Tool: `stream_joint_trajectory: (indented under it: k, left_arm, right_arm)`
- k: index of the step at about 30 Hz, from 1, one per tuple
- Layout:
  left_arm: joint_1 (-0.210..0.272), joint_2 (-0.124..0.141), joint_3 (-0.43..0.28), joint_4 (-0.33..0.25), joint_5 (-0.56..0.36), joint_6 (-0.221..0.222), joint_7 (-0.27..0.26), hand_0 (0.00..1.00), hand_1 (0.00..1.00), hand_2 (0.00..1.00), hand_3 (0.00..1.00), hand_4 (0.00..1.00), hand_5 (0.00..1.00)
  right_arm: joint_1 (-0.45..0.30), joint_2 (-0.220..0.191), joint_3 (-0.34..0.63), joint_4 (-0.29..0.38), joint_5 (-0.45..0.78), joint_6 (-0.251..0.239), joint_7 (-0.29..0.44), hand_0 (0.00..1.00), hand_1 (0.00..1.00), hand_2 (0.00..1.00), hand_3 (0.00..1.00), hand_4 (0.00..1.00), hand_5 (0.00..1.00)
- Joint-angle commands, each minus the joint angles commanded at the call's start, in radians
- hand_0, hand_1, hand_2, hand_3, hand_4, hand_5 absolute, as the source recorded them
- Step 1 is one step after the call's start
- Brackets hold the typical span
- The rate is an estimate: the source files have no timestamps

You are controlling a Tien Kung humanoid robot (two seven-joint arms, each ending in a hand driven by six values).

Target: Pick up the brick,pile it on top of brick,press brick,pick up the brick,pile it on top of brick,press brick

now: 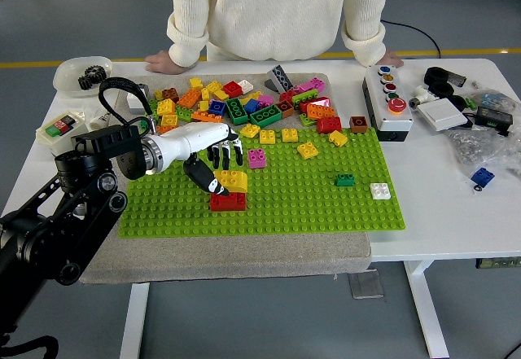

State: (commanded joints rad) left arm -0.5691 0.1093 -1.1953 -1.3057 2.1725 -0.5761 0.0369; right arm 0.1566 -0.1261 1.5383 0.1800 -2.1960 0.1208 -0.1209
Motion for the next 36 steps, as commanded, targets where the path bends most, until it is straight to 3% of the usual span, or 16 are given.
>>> stream_joint_trajectory:
  k: [36]
  left_arm:
    - [0.003,-0.005,0.003,0.054,-0.003,0.029,-0.019,0.435,0.403,0.408,0.513,0.913,0.002]
  right_arm:
    - [0.0,0.001,-0.006,0.0,-0.003,0.001,0.002,0.74,0.654,0.72,0.585,0.804,0.338]
